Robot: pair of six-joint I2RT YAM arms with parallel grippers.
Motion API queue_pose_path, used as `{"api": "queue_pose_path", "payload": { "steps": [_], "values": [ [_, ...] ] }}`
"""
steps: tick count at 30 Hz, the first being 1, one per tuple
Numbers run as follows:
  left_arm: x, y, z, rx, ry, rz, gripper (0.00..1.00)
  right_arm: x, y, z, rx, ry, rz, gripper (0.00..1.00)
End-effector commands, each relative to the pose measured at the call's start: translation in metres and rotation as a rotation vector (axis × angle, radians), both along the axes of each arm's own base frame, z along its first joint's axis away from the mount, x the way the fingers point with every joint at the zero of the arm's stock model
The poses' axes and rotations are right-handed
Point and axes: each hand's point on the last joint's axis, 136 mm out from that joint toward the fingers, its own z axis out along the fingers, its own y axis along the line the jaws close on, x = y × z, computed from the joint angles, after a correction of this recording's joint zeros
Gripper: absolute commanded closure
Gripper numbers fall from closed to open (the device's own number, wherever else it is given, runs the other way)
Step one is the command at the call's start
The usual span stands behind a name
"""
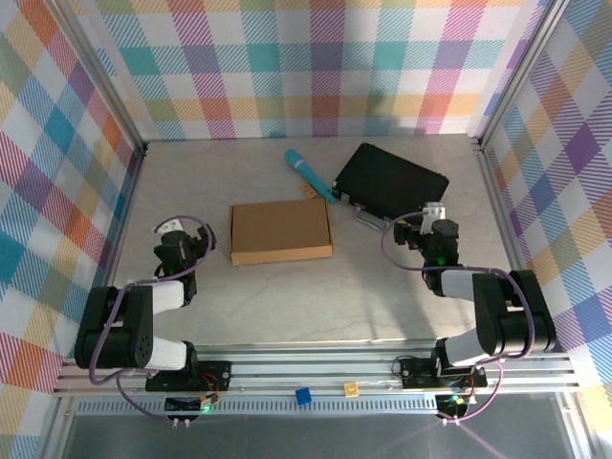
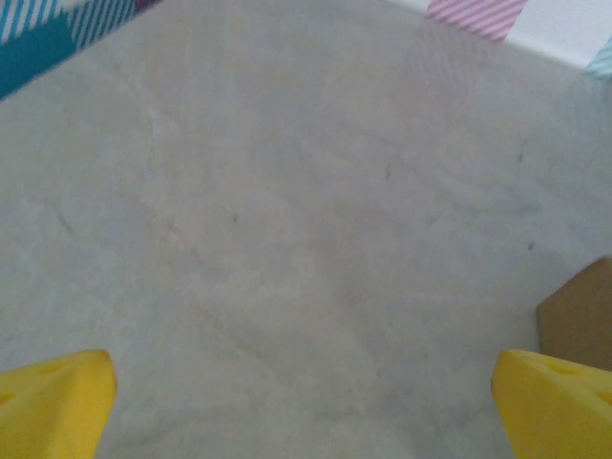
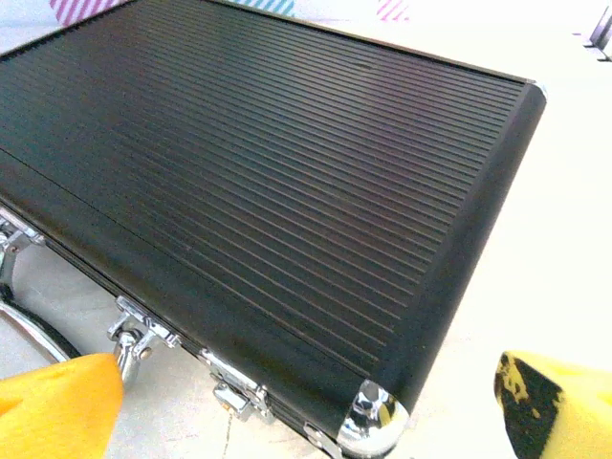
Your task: Fold the paper box
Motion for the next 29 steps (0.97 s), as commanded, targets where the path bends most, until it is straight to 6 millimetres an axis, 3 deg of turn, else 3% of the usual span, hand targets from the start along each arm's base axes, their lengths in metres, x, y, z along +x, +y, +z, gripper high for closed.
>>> {"api": "queue_pose_path", "payload": {
  "steps": [1,6,12,14,29],
  "values": [
    [0.008,-0.002,0.02,0.027,-0.111,-0.032,0.0,0.006,0.003,0.004,0.022,-0.058,0.026,0.01],
    [0.006,-0.008,0.021,0.049,-0.144,-0.051,0.0,0.012,-0.003,0.0,0.033,-0.026,0.002,0.01],
    [0.025,-0.043,0.002,0.11,-0.091,-0.231,0.0,0.012,-0.004,0.0,0.033,-0.029,-0.004,0.01],
    [0.035,-0.045,-0.001,0.11,-0.028,-0.24,0.0,0.012,-0.003,-0.001,0.04,-0.023,0.003,0.01],
    [0.035,-0.048,-0.002,0.115,-0.027,-0.245,0.0,0.013,-0.004,-0.002,0.056,-0.014,0.014,0.01]
  ]
}}
